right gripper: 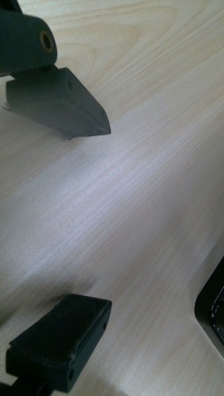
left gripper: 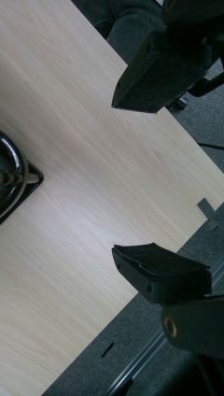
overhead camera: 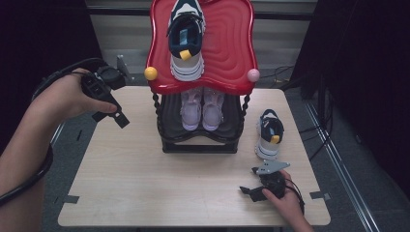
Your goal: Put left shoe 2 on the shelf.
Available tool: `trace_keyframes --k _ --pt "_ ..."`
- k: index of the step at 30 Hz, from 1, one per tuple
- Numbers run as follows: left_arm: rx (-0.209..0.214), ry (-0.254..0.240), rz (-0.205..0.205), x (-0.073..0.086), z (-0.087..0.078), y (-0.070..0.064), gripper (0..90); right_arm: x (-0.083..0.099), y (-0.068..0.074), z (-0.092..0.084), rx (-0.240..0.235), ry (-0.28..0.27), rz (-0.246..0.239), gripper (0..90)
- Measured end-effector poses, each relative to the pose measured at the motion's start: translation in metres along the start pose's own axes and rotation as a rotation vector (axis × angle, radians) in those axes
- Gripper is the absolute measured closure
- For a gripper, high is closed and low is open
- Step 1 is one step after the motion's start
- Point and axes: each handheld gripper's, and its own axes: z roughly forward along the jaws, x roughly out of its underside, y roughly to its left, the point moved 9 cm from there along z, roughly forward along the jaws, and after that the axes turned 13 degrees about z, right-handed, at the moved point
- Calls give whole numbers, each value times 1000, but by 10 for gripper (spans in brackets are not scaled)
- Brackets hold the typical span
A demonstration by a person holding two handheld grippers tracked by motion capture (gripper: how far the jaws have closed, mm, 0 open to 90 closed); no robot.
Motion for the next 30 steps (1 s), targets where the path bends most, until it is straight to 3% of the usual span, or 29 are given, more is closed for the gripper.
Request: trace_keyframes --k 7,13,22,30 --pt "0 10 -25 10 17 -2 236 0 0 0 0 0 0 131" --pt "17 14 -14 15 33 -5 236 0 0 0 0 0 0 131" --pt "29 -9 -40 22 64 -8 236 0 0 0 0 -2 0 131" --pt "35 9 -45 29 88 -8 237 0 0 0 0 -3 -2 131"
